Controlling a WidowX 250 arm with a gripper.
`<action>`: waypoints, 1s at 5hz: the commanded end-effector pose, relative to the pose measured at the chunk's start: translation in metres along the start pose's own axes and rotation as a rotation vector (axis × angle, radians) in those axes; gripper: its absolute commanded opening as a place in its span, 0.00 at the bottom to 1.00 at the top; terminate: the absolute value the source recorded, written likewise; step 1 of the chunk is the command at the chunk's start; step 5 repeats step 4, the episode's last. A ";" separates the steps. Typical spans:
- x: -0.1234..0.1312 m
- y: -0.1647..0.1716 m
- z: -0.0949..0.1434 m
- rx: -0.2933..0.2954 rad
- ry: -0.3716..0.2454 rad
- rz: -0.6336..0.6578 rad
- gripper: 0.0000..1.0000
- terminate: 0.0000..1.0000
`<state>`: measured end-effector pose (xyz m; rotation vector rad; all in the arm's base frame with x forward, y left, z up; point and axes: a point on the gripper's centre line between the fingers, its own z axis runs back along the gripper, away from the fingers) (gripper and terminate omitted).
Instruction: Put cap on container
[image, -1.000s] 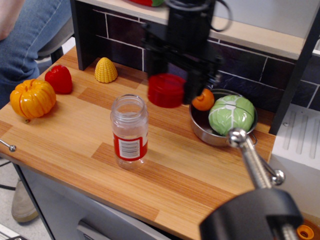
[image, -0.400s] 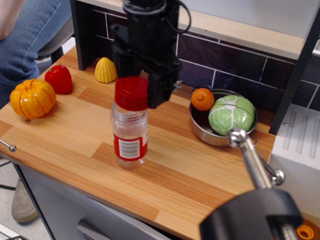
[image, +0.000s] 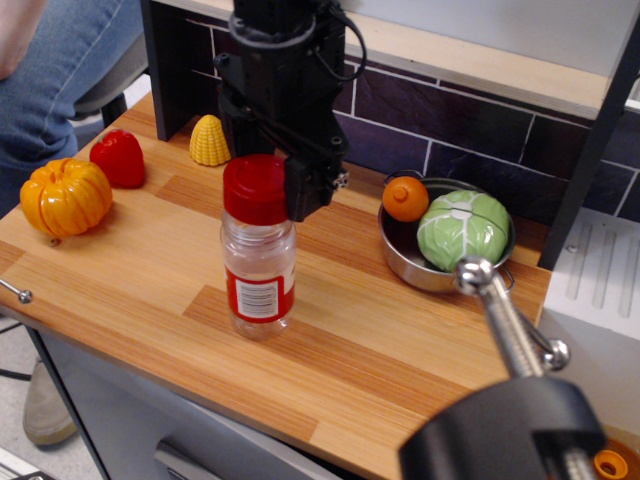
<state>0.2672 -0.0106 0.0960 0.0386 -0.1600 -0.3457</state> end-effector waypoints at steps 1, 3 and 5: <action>-0.013 -0.008 -0.004 -0.028 -0.024 0.012 0.00 0.00; -0.008 -0.007 0.005 -0.027 -0.009 0.038 0.00 0.00; -0.007 -0.009 -0.005 -0.003 -0.118 0.028 1.00 1.00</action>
